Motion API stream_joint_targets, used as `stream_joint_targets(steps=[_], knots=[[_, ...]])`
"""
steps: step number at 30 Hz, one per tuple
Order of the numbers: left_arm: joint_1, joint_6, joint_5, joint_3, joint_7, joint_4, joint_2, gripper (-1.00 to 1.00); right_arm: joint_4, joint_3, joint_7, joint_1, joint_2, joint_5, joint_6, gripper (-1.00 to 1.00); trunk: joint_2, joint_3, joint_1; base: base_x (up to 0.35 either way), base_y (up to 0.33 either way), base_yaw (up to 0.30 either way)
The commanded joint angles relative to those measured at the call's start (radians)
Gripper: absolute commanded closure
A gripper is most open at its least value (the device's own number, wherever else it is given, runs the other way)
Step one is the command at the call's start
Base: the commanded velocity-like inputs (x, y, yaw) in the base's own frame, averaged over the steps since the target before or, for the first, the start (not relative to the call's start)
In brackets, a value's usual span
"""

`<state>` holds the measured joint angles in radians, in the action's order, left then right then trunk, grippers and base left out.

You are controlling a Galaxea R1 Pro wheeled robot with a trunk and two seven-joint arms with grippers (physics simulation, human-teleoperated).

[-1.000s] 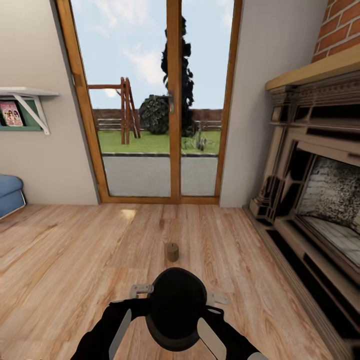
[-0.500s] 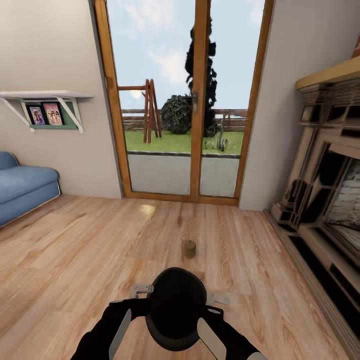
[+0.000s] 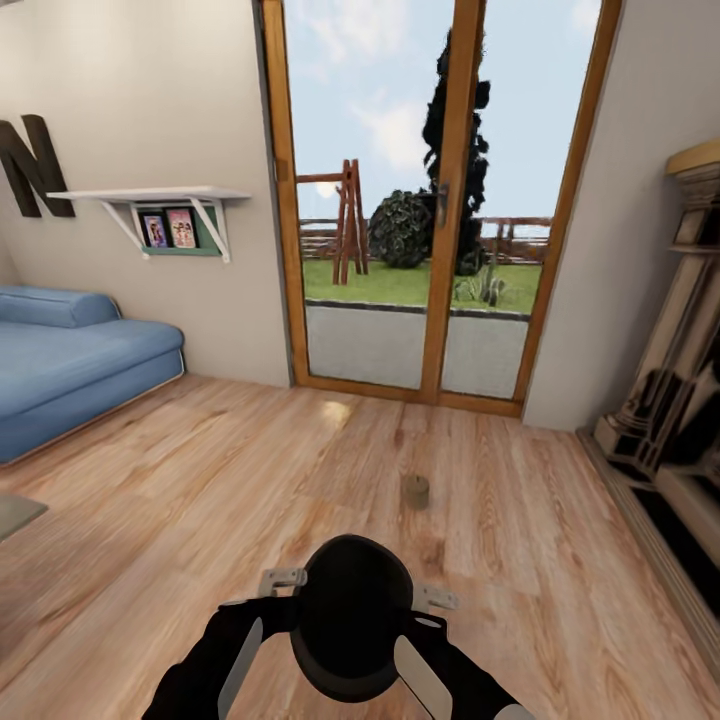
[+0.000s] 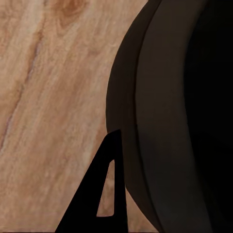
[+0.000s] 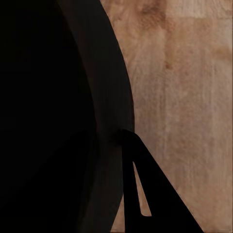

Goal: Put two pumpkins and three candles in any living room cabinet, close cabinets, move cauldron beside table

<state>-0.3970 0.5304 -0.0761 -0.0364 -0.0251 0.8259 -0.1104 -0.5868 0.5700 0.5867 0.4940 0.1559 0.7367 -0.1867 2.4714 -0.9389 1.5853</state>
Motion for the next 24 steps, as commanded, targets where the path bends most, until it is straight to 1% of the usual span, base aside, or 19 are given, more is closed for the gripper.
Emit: stream_joint_targets(steps=[1, 12, 24], knots=[[0.0, 0.005, 0.002, 0.0, -0.004, 0.001, 0.0, 1.0, -0.013, 0.002, 0.007, 0.001, -0.001, -0.019, -0.005, 1.0, 0.001, -0.001, -0.001, -0.142, 0.0, 0.291], [0.0, 0.005, 0.002, 0.0, -0.004, 0.001, 0.0, 1.0, -0.014, 0.002, 0.007, 0.001, -0.001, -0.019, -0.005, 1.0, 0.001, -0.001, -0.001, -0.116, 0.0, 0.291], [0.0, 0.006, 0.002, 0.0, -0.004, 0.001, 0.0, 1.0, -0.014, 0.002, 0.007, 0.001, -0.001, -0.019, -0.006, 1.0, 0.001, -0.001, -0.001, -0.007, 0.0, 0.291]])
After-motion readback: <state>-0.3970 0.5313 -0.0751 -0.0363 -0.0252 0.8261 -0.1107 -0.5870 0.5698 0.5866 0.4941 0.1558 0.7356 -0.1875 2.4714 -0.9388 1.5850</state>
